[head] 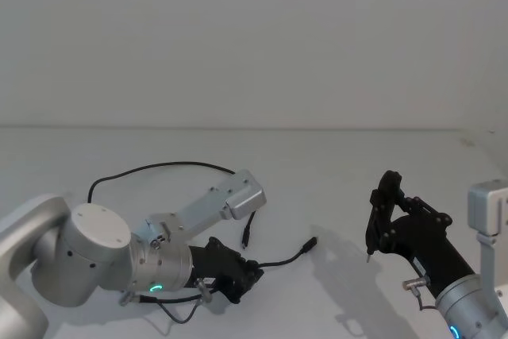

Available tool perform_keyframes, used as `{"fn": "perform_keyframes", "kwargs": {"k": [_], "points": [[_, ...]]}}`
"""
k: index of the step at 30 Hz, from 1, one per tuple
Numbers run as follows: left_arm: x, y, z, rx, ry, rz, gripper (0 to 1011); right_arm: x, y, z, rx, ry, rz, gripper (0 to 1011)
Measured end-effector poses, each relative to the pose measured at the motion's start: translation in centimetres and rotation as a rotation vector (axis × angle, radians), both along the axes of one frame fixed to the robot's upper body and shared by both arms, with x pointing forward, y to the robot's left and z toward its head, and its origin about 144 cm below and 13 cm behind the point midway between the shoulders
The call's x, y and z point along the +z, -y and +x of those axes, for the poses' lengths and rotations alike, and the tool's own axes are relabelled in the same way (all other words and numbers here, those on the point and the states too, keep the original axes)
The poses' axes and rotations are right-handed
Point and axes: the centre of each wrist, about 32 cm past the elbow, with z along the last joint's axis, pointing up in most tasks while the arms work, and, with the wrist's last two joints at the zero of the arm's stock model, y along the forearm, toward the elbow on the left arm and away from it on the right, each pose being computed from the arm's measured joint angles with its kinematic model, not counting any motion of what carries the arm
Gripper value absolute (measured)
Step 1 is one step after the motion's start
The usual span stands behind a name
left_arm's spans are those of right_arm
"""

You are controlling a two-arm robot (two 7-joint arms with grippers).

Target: Pick up the data cable with the one hand.

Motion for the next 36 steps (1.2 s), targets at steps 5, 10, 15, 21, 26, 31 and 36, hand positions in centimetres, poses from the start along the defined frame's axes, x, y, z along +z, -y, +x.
{"fn": "perform_keyframes", "kwargs": {"k": [5,10,15,21,26,31,36], "points": [[0.0,0.0,0.0,0.0,0.0,0.001,38,0.0,0.0,0.0,0.0,0.0,0.0,279],[0.0,0.0,0.0,-0.002,0.001,0.001,38,0.0,0.0,0.0,0.0,0.0,0.0,279],[0.0,-0.2,0.0,-0.021,0.01,-0.007,38,0.2,0.1,0.0,0.006,0.005,0.006,279],[0.3,-1.1,0.2,-0.071,0.035,-0.035,38,1.0,0.3,-0.2,0.028,0.008,0.038,279],[1.1,-2.3,0.4,-0.12,0.063,-0.065,38,2.1,0.6,-0.3,0.054,0.009,0.074,279],[2.0,-3.4,0.5,-0.158,0.083,-0.085,37,3.4,1.0,-0.3,0.085,0.008,0.109,279],[2.8,-4.4,0.6,-0.194,0.101,-0.1,37,4.4,1.2,-0.3,0.109,0.014,0.131,279]]}}
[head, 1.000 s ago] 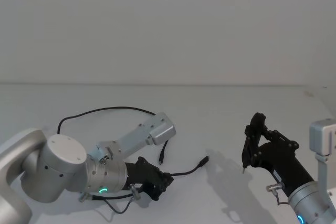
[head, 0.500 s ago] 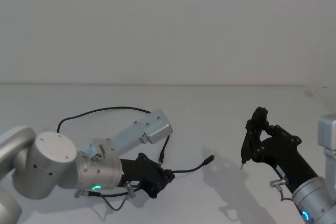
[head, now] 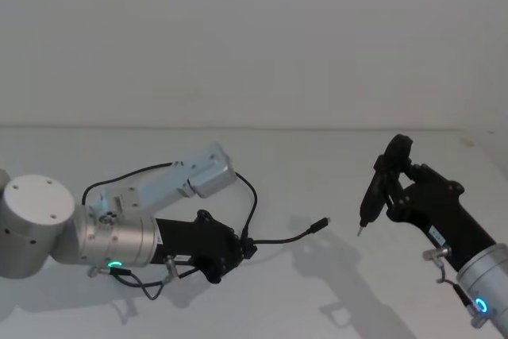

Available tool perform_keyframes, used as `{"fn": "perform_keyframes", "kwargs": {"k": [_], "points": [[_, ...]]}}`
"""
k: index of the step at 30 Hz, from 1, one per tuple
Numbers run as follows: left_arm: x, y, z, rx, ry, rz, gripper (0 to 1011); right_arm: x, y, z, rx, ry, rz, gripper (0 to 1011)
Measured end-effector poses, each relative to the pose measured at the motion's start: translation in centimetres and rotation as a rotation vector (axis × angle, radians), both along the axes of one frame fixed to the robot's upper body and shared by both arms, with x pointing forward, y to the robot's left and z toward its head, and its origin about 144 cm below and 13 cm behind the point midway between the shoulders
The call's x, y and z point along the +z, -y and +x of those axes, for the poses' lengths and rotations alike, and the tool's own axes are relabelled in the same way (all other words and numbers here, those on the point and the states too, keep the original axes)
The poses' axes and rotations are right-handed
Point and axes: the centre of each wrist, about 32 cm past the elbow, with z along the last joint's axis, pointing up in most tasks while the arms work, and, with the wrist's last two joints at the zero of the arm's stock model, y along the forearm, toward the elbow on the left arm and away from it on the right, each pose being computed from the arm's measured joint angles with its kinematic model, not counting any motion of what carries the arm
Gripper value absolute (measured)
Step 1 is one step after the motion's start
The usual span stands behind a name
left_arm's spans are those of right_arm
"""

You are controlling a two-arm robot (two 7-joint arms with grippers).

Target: Pick up the data cable with the one hand.

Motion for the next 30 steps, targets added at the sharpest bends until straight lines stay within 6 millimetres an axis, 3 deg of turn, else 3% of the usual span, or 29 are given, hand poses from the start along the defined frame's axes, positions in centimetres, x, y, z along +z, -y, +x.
{"fn": "perform_keyframes", "kwargs": {"k": [12,30], "points": [[1.0,-1.1,0.1,-0.04,0.022,-0.015,37,1.8,0.4,0.8,0.04,0.026,0.017,279],[1.5,-1.7,0.1,-0.058,0.032,-0.02,37,1.8,0.1,2.7,0.043,0.037,-0.006,279]]}}
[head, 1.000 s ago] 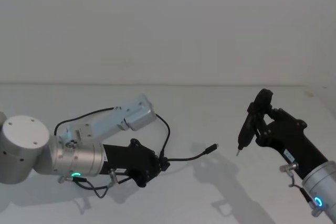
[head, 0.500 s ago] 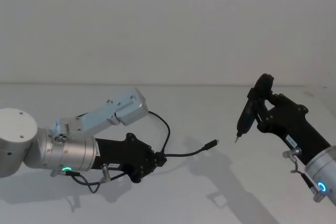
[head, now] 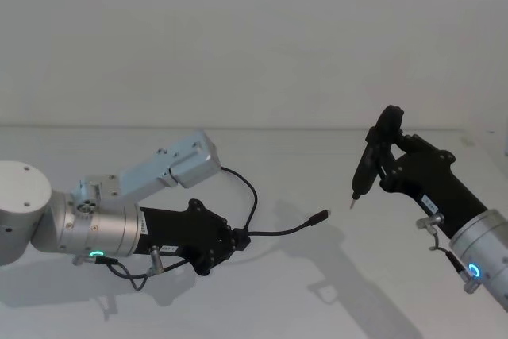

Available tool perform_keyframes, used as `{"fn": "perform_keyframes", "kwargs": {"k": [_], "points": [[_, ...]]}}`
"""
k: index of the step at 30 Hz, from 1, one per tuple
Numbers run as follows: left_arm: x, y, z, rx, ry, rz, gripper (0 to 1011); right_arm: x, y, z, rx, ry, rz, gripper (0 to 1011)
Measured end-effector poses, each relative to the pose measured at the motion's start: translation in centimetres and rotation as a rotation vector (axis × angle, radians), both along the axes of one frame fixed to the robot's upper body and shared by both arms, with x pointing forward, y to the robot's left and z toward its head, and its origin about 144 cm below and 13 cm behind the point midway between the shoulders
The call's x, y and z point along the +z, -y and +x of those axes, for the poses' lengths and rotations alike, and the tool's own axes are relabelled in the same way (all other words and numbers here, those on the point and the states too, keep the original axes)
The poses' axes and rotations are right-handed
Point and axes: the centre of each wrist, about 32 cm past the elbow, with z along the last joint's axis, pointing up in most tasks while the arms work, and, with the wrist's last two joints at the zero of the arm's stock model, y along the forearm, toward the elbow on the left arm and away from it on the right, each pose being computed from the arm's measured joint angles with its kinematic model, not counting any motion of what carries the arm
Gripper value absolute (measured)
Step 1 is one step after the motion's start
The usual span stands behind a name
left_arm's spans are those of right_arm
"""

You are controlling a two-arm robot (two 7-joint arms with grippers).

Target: Pick up the data cable with the one hand.

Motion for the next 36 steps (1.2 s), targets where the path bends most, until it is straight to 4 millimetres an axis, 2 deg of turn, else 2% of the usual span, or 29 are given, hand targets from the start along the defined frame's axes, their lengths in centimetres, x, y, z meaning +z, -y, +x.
{"fn": "perform_keyframes", "kwargs": {"k": [36], "points": [[0.13,-0.16,0.01,-0.005,0.003,-0.001,37,-0.3,-0.53,0.88,0.049,-0.039,0.066,279]]}}
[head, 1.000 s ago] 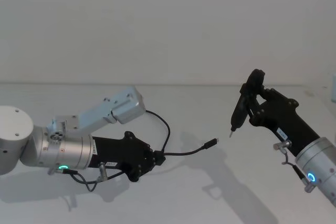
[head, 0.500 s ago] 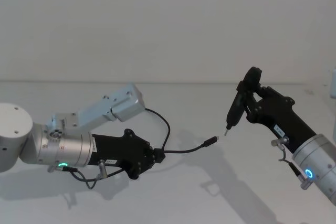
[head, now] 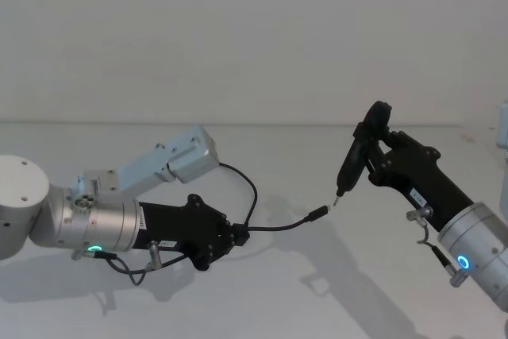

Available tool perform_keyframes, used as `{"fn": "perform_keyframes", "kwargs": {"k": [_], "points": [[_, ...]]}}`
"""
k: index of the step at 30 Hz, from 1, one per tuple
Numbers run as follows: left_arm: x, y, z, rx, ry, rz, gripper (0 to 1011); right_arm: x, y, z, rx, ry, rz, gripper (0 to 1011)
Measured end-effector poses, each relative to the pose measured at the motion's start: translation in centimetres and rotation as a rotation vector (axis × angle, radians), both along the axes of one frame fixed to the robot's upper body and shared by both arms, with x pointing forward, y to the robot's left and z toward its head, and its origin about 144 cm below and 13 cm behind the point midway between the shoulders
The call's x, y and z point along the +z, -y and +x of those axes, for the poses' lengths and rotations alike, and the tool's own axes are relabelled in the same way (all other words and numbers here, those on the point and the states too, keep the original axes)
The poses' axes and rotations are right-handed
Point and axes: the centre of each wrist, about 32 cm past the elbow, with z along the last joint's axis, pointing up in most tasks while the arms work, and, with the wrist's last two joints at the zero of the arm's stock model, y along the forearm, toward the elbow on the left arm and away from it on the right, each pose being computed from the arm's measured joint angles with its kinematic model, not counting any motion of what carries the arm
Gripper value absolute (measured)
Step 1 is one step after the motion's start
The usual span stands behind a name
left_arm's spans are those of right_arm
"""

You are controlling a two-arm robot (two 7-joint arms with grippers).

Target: Pick up the data cable with the one hand.

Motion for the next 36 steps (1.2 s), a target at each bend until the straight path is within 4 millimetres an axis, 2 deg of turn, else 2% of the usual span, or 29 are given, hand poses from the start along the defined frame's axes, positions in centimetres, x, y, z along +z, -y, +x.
{"fn": "perform_keyframes", "kwargs": {"k": [36], "points": [[0.0,0.0,0.0,0.0,0.0,0.0,37,-0.05,0.12,-0.4,0.013,-0.024,0.026,279]]}}
